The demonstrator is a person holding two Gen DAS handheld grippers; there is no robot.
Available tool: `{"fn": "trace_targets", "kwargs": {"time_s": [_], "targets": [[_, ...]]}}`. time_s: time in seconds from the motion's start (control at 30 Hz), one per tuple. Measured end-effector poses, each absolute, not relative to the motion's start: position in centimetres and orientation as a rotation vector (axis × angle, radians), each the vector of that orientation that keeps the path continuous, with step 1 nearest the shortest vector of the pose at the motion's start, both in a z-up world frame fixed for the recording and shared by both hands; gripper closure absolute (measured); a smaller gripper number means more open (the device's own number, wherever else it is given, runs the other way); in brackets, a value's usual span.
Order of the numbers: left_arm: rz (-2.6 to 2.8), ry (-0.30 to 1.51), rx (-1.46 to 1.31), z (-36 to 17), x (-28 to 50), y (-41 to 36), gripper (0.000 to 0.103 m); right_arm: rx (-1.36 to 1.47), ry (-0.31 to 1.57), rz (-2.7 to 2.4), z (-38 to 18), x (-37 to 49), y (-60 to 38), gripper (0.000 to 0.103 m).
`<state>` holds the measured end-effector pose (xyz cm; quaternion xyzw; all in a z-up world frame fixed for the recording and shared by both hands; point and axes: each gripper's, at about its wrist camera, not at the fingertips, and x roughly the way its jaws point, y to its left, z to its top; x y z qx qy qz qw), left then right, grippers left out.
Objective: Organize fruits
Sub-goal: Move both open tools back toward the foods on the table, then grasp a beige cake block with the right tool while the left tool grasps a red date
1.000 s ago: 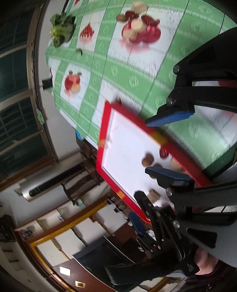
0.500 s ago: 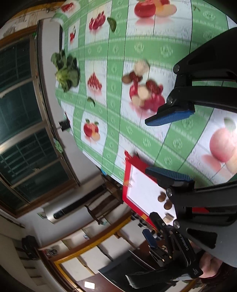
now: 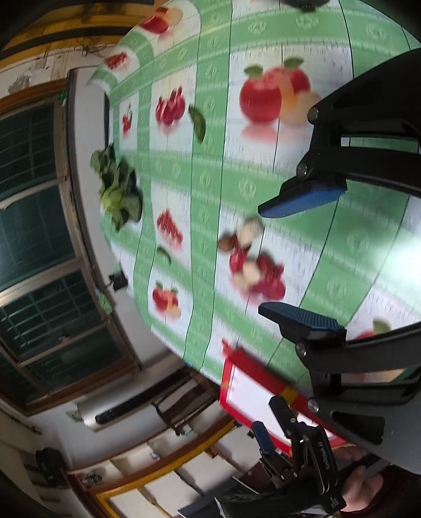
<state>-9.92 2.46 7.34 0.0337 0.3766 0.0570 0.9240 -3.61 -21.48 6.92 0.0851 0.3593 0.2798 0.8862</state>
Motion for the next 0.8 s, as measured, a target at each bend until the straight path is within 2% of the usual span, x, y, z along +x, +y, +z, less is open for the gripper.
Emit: {"fn": "trace_targets", "kwargs": {"time_s": [0.23, 0.57, 0.6, 0.63, 0.67, 0.7, 0.8], "targets": [[0.033, 0.839, 0.078, 5.8, -8.0, -0.5, 0.019, 0.146, 0.808, 0.533, 5.4, -1.7, -22.5, 0.047], [0.012, 0.879, 0.073, 5.3, -7.4, -0.9, 0.019, -0.037, 0.869, 0.543, 3.6, 2.5, -17.1, 0.048], [0.007, 0.882, 0.069, 5.3, -7.3, -1.0, 0.019, -0.057, 0.882, 0.540, 3.3, 2.9, -16.6, 0.056], [0.000, 0.884, 0.065, 5.4, -7.3, -1.1, 0.019, -0.069, 0.892, 0.538, 2.9, 3.1, -16.2, 0.071], [-0.008, 0.886, 0.063, 5.4, -7.2, -1.2, 0.019, -0.077, 0.910, 0.536, 2.4, 3.4, -16.0, 0.079], [-0.014, 0.888, 0.062, 5.4, -7.1, -1.4, 0.019, -0.079, 0.906, 0.526, 2.3, 3.4, -16.2, 0.082], [-0.040, 0.895, 0.057, 5.3, -6.5, -2.0, 0.019, -0.045, 0.887, 0.529, 2.8, 3.1, -17.4, 0.083]]}}
